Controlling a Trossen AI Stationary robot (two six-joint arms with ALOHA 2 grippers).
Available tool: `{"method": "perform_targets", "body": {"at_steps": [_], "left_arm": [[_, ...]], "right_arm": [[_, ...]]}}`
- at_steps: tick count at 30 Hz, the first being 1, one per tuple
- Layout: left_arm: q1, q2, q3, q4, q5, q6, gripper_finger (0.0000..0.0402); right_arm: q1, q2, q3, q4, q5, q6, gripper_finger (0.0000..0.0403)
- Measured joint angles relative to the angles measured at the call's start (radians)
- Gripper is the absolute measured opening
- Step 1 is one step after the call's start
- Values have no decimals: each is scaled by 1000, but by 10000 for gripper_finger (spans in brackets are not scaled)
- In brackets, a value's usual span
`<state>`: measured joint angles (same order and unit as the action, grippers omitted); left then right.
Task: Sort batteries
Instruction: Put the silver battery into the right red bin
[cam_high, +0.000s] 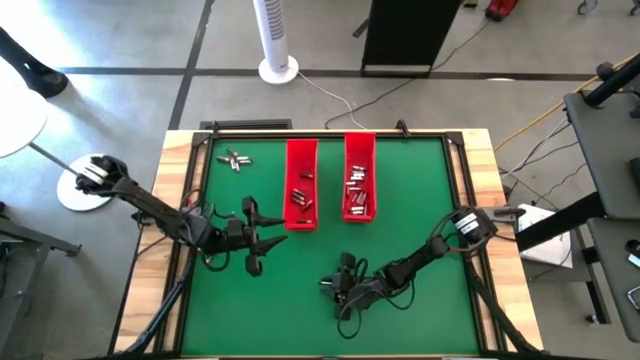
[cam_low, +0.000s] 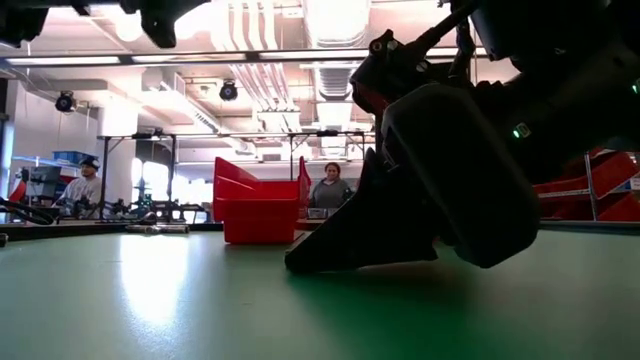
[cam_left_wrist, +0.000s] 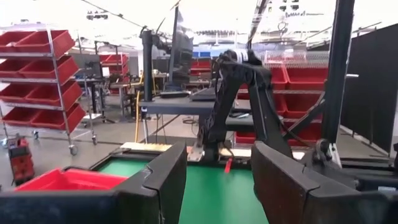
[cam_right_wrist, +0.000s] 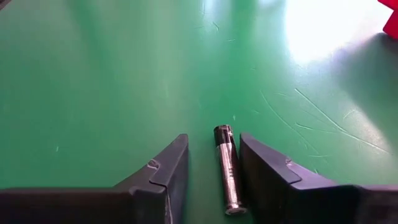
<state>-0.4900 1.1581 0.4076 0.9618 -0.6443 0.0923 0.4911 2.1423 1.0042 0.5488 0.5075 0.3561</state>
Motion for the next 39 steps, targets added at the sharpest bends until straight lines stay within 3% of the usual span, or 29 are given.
{"method": "perform_targets", "body": {"at_steps": [15, 24, 31, 39], "left_arm": [[-4, -48, 74, -47, -28, 133, 159], [-4, -47, 62, -168, -45, 77, 159], [-4, -45, 62, -189, -74, 73, 159], [-4, -44, 62, -225, -80, 67, 159]], "right_arm": [[-1, 61, -5, 7, -3, 51, 49], [-1, 45, -6, -9, -42, 37, 27], [-5, -28, -1, -53, -56, 25, 27], [-13, -212, 74, -346, -63, -86, 28]]}}
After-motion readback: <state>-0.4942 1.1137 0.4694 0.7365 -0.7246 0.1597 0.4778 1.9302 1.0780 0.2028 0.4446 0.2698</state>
